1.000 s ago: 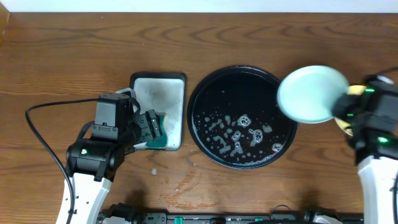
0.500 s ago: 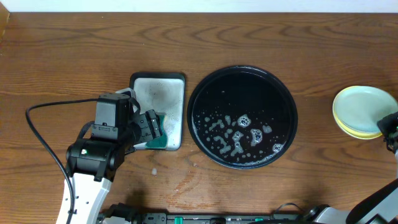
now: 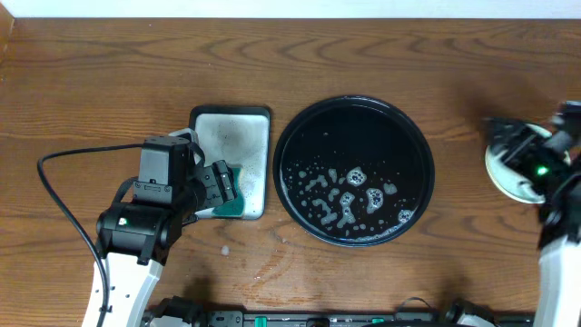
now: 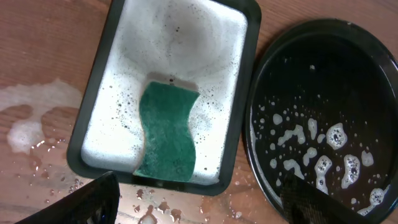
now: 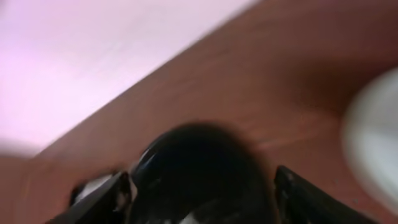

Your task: Clean dirty plates on tray and stack at the side

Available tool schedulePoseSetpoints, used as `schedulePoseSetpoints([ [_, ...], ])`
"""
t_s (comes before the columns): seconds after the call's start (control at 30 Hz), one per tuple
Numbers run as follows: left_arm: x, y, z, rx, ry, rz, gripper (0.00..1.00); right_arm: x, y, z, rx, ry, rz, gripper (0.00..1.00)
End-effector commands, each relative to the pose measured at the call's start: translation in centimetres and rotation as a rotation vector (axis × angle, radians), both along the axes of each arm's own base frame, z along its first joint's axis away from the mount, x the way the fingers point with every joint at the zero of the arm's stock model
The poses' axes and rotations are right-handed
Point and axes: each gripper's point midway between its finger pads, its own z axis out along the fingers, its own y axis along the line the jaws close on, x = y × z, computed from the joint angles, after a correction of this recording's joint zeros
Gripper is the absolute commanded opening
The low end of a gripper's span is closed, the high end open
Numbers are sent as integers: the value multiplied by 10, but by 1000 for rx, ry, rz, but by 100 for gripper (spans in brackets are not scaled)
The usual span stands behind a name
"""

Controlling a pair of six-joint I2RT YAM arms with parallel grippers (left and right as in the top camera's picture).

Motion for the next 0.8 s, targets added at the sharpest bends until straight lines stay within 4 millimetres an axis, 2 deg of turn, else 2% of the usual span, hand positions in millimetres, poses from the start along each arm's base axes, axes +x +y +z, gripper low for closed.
schedulePoseSetpoints([
  [0.0, 0, -1, 2, -6, -3, -4, 83, -33, 62, 27, -21, -77, 210, 99],
  [0.13, 0, -1, 2, -7, -3, -4, 83, -79, 113, 41, 1, -101, 371, 99],
  [0.27, 0, -1, 2, -7, -3, -4, 83, -107, 133, 52, -2, -145, 450, 99],
  [0.33, 0, -1, 2, -7, -3, -4, 83, -117, 134, 52, -14, -152, 457, 99],
  [0.5, 0, -1, 2, -7, -3, -4, 83, -123, 125, 46, -198, -215, 482, 99],
  [0.57, 0, -1, 2, -7, -3, -4, 83, -120, 121, 43, -275, -239, 480, 99],
  [0.77, 0, -1, 2, -7, -3, -4, 83, -101, 101, 36, -414, -381, 330, 99],
])
